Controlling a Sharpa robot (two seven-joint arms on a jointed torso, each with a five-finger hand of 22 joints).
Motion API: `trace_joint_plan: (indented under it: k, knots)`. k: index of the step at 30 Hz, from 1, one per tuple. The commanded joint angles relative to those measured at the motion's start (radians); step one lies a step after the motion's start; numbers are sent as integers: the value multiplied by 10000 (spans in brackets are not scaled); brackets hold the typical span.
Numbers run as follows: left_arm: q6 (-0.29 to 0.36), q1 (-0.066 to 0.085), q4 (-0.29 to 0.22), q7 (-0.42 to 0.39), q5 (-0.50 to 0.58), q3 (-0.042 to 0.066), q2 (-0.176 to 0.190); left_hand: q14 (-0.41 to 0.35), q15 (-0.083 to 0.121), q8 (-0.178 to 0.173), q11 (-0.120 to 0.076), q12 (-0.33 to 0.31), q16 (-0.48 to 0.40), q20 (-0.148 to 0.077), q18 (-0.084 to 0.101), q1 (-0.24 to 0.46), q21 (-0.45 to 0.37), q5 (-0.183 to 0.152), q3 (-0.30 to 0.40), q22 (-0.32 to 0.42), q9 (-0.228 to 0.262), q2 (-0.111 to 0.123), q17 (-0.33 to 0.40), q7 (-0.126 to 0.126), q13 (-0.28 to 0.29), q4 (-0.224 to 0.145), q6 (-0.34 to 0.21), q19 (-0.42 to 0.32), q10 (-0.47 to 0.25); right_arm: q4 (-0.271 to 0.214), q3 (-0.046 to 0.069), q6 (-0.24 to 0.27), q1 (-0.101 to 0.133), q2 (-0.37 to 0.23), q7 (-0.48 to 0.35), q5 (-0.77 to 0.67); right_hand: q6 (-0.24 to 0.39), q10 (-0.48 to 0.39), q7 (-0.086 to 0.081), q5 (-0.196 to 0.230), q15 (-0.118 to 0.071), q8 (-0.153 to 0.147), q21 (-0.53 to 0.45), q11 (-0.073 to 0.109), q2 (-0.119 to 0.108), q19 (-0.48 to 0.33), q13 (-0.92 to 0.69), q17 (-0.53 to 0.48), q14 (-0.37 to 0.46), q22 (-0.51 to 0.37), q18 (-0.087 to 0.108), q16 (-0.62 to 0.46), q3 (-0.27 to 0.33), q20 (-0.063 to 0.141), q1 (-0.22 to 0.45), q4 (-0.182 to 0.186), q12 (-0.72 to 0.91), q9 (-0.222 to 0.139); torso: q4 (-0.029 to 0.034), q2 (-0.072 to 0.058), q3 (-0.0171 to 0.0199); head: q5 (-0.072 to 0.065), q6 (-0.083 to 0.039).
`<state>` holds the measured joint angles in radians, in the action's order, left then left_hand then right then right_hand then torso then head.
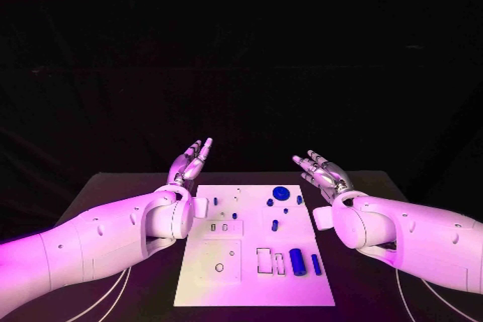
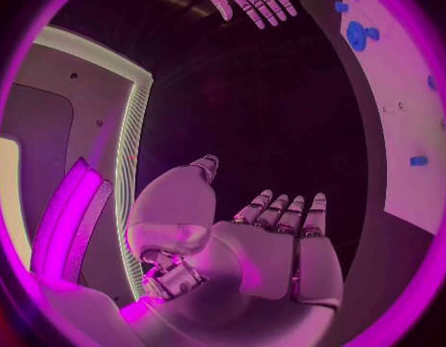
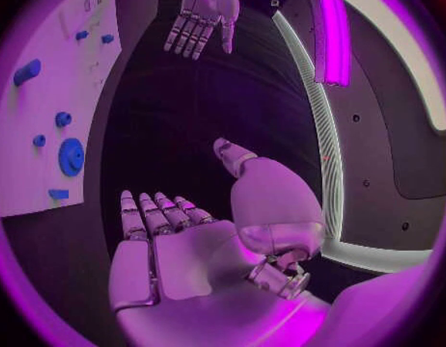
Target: Assemble the parts on the task board
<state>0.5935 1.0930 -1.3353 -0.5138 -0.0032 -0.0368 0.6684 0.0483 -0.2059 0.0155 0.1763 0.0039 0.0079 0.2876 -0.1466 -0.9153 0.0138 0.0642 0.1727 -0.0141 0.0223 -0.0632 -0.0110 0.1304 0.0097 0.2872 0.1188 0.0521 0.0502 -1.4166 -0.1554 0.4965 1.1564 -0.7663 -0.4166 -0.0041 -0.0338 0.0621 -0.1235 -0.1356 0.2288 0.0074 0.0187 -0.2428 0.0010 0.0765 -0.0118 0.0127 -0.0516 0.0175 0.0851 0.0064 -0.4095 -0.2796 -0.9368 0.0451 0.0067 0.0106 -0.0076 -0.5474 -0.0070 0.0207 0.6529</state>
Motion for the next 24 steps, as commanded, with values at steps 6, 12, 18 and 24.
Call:
trace_joint_plan:
  k: [6,12,18,24]
  knots:
    - [-647,25,4,-246,-179,6,-21,125,-162,132,82,120,68,53,42,-506,70,21,-8,-20,60,73,-50,966,59,31,318,6,279,391,-322,-2602,263,53,691,-443,-1068,1077,-1696,161,143,399,346,-122,-427,600,-161,228,-916,164,261,303,-428,-135,-2004,-1319,271,291,-2,-1,-2,0,1]
    - [-968,91,-286,-294,-264,4,579,4246,-395,925,764,788,1532,64,455,-2564,1583,3,176,-762,563,765,-975,1545,400,-123,2838,3035,3625,1203,-333,-1391,619,99,361,-4551,-4379,5591,-1665,-477,-10,1679,2184,-115,-668,5143,-461,1077,-5547,927,493,1700,-544,-104,-3275,-1856,1019,1099,-3,-237,-43,20,68]
    - [-1326,161,-636,-180,-689,8,1005,8219,421,2561,270,1911,3255,-5,-362,-4421,3122,-25,865,-1234,1417,1297,-2120,1245,707,-543,6657,6493,8646,1359,-300,-1277,1027,118,718,-7334,-7252,8521,-1317,-628,-628,2578,3097,367,-914,7547,-519,1353,-8336,1150,977,2365,-685,132,-3727,-2080,1128,1614,-18,-416,-26,-62,63]
    - [-1866,275,-1135,140,-1252,13,1484,10077,1049,2897,-214,1741,4158,-565,-393,-5189,3795,-17,1838,-1337,1707,1770,-3125,869,683,-593,7399,8232,10083,1397,-285,-1633,1352,174,1560,-9996,-8133,9701,-999,-695,-1119,2533,4386,720,-1078,8670,-517,1533,-9735,1813,890,2486,-424,773,-4032,-2334,850,1585,11,-612,-24,-78,1]
